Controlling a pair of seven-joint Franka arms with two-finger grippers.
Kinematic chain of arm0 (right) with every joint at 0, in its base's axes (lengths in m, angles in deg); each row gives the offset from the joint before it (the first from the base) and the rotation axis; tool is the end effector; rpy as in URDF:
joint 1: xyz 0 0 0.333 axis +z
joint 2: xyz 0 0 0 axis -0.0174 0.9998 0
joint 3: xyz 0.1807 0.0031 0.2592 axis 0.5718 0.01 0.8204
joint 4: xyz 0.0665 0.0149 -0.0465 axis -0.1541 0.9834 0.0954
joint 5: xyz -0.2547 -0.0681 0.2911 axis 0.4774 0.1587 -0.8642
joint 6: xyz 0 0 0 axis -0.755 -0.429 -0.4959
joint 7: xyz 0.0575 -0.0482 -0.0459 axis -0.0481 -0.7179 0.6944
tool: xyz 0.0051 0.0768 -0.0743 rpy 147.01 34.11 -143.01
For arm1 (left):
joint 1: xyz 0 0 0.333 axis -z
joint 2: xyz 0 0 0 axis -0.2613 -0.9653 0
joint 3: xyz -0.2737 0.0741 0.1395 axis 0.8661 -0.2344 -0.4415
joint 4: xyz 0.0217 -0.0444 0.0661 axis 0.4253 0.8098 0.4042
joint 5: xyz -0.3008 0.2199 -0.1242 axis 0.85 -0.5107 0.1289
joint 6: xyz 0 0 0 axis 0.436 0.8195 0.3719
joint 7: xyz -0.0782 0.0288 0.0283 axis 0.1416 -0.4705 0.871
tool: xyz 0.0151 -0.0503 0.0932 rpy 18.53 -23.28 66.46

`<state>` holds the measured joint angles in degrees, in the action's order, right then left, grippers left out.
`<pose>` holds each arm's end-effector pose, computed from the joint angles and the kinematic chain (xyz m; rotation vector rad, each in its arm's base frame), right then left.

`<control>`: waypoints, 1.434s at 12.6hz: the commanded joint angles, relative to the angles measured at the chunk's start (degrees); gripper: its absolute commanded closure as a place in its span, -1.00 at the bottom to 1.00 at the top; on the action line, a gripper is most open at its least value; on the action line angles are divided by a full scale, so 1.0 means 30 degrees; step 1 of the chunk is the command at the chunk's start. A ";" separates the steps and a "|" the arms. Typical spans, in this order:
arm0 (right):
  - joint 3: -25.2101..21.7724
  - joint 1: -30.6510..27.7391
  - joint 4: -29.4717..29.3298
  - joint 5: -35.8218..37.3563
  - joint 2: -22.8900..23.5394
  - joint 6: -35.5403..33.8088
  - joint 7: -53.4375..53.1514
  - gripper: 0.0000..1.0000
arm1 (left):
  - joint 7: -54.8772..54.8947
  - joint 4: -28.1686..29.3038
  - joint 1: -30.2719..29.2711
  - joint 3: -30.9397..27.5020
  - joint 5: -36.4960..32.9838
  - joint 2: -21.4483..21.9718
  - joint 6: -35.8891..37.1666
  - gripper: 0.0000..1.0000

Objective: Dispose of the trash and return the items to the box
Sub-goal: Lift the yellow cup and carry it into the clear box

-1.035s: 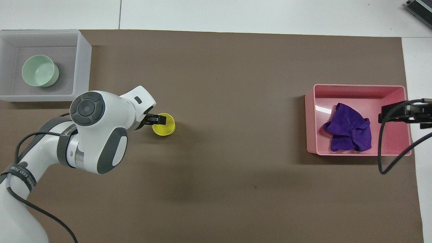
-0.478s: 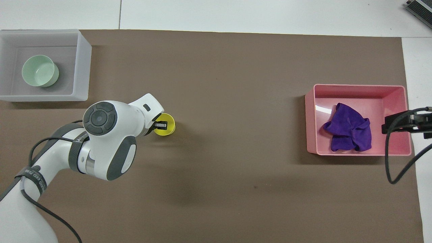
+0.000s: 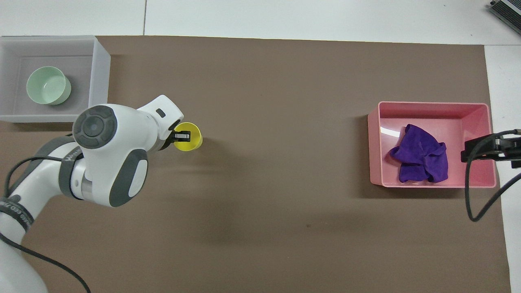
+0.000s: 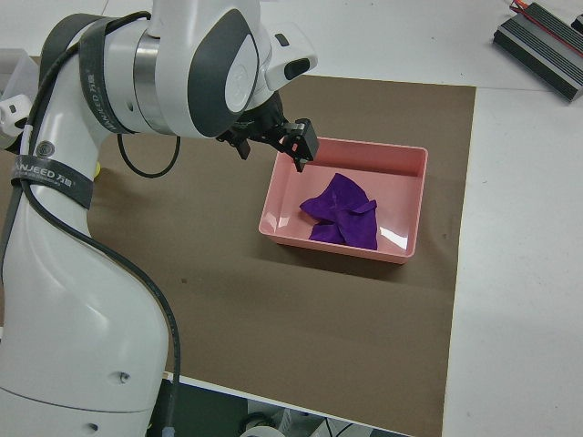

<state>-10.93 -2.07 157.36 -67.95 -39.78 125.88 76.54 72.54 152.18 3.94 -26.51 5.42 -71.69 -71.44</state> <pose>0.5145 -0.0250 0.6353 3.1059 -0.2256 -0.1307 0.5632 -0.1989 0.4042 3.0359 -0.1102 0.2380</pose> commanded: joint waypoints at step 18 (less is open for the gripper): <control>-0.0054 -0.0025 0.0400 -0.0197 -0.0300 0.0955 0.0444 -1.00 | 0.6236 -1.6725 -1.2803 0.1876 -0.0105 -1.0346 0.5794 1.00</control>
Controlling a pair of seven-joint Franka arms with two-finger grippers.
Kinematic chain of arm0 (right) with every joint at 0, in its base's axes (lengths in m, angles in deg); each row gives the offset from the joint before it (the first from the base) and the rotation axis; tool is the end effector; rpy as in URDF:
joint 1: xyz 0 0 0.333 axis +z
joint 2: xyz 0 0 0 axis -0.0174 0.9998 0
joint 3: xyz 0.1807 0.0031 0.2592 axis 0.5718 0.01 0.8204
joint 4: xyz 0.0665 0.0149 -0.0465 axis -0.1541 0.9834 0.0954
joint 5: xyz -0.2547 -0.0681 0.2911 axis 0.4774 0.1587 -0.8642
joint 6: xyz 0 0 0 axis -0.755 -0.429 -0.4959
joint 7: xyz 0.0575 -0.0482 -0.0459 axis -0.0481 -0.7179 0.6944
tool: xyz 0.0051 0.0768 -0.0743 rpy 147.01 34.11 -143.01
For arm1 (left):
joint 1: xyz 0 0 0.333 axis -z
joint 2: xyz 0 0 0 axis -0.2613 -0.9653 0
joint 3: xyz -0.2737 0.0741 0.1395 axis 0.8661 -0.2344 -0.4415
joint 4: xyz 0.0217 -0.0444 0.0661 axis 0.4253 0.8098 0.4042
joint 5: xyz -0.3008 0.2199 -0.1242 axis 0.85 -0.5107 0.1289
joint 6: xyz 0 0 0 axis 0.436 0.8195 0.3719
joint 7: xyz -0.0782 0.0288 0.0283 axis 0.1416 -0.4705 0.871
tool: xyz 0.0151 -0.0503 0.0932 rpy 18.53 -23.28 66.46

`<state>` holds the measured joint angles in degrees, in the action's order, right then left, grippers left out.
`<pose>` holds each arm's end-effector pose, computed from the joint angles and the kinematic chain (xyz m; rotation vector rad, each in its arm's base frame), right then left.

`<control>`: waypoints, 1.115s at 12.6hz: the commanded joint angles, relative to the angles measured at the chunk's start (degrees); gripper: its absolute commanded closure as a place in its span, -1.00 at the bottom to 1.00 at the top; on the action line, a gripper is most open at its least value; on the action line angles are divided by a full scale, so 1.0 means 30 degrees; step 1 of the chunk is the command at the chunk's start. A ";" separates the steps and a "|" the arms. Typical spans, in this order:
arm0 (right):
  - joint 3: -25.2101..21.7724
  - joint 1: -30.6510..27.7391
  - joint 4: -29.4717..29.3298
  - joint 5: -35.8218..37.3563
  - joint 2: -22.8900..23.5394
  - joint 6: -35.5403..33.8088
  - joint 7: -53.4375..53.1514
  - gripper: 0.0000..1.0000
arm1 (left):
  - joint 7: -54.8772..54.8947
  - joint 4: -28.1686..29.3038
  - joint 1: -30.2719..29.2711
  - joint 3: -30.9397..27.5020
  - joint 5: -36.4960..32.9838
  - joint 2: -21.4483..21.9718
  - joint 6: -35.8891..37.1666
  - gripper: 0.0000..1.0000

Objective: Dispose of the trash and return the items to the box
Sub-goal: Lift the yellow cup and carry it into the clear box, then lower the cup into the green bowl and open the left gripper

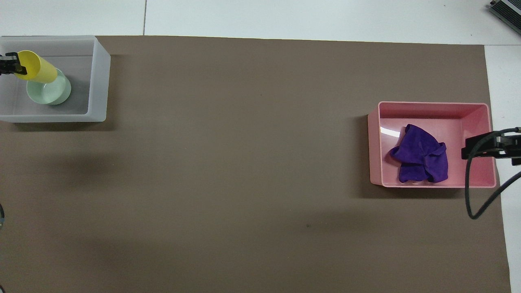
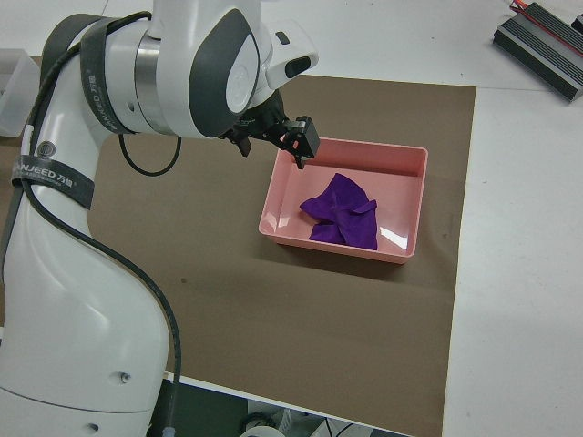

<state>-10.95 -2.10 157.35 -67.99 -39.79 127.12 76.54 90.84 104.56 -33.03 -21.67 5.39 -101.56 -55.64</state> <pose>0.5169 -0.0254 0.6372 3.1084 -0.2267 -0.0965 0.7367 0.1834 0.4255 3.0376 0.2709 0.3477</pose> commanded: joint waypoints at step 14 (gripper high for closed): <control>-0.0840 0.0542 0.0198 -0.0330 -0.0298 0.0659 0.0532 -1.00 | -0.0101 0.2926 -0.0659 -0.0180 0.0142 0.0398 -0.2494 0.64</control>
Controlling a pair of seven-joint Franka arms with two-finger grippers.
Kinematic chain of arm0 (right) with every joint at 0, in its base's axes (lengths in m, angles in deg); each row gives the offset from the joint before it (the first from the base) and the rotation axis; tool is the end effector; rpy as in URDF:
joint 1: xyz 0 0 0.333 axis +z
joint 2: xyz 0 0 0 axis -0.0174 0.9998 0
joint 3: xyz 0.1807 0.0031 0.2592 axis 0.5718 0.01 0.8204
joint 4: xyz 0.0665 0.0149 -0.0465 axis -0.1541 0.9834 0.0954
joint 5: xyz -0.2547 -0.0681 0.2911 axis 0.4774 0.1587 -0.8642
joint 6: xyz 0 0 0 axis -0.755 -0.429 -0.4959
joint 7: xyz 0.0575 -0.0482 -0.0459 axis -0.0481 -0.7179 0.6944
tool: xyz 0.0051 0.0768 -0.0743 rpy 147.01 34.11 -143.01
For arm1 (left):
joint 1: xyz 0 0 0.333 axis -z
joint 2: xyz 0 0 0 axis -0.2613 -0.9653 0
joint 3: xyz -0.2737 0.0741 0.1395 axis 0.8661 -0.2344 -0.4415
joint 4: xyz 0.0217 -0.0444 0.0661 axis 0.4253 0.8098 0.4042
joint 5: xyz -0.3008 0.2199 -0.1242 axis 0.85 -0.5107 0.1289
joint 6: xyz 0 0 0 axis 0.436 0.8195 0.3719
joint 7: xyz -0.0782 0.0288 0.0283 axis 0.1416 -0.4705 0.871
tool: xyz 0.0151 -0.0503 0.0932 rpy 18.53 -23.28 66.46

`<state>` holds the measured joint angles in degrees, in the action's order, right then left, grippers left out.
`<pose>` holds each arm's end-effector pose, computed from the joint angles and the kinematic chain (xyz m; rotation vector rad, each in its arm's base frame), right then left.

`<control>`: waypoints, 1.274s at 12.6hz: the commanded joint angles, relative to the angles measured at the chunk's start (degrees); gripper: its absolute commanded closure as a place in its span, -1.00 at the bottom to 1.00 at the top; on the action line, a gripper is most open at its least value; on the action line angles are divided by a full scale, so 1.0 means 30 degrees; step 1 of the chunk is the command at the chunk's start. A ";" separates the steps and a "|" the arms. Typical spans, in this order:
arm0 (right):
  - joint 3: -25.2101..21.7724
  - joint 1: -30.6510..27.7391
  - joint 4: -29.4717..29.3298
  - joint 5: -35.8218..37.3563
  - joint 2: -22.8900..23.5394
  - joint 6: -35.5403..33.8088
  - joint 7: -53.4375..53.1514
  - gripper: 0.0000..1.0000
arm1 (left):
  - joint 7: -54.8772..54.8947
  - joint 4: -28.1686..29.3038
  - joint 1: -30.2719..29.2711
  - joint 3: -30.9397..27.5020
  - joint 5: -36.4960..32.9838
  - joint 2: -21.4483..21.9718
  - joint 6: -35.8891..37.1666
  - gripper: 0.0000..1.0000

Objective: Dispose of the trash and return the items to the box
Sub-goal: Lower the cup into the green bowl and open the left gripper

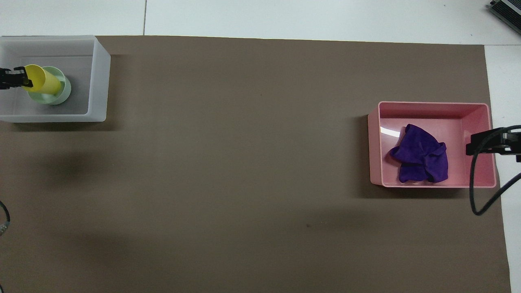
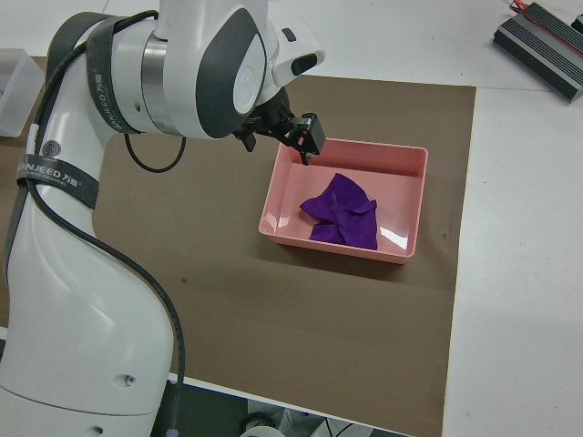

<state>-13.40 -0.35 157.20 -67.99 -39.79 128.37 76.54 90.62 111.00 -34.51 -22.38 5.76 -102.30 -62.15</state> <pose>0.5190 -0.0329 0.6401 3.1125 -0.2455 -0.0591 0.7262 0.2063 0.3717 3.0374 0.3453 0.3303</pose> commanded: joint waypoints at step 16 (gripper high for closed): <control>-0.0082 -0.0127 0.0395 -0.0242 -0.0386 0.0331 0.0619 -1.00 | 0.2553 0.9383 0.4545 0.0263 -0.1241 1.1038 0.1376 -1.00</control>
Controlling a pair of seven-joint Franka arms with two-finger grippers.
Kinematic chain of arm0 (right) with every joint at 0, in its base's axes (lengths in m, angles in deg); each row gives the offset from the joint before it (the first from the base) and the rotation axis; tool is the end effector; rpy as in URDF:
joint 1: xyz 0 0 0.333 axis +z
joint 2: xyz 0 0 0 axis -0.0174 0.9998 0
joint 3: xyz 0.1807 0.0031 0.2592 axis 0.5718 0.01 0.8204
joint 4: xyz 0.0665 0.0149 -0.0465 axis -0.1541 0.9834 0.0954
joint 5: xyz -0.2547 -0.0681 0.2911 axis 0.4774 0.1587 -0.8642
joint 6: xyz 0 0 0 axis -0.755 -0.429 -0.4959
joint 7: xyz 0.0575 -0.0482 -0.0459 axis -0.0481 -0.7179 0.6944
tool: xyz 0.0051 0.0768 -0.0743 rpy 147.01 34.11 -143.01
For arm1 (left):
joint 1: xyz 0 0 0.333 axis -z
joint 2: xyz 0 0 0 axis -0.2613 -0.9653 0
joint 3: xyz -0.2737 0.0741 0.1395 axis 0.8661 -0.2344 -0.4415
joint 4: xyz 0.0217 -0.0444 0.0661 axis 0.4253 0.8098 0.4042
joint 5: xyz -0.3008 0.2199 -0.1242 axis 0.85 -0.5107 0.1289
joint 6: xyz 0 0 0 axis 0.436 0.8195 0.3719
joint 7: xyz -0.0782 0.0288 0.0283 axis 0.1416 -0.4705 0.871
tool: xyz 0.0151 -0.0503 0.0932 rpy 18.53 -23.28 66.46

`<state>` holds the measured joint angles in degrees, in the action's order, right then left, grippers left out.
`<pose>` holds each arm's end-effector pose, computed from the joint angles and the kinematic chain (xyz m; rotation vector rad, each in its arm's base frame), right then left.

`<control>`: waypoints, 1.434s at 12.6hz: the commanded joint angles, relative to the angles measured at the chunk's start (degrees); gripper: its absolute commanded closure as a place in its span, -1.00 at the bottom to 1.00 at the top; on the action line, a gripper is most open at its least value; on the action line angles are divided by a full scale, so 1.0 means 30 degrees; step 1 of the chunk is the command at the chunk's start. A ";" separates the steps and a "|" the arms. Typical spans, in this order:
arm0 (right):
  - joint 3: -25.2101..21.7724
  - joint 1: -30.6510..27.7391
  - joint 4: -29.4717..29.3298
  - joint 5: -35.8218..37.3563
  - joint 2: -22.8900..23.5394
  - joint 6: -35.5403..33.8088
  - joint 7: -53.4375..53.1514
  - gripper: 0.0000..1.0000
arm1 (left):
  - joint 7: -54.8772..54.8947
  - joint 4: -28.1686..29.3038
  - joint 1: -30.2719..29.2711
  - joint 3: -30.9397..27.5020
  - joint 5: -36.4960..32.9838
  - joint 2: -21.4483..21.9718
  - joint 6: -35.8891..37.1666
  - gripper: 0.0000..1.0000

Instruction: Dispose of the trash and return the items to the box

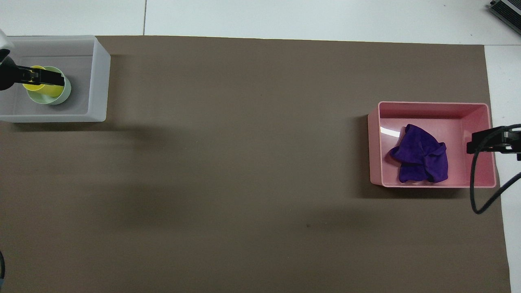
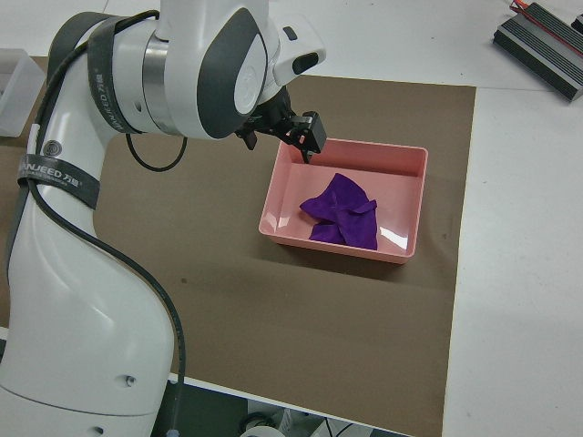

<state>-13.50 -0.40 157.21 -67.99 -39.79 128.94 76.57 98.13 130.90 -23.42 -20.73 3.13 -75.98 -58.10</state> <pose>0.5200 -0.0343 0.6409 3.1130 -0.2486 -0.0440 0.6492 0.0298 0.5148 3.0992 -0.2591 0.3819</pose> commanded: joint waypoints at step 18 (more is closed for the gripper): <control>0.0009 0.0005 0.0421 -0.0183 -0.0386 0.0228 0.0640 -1.00 | -0.1035 -0.2629 0.3021 -0.0259 -0.0104 0.4059 1.0488 -1.00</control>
<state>-13.42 0.07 157.25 -67.99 -39.79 128.93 76.85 95.50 125.13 -14.83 -21.11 3.17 -62.91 -28.43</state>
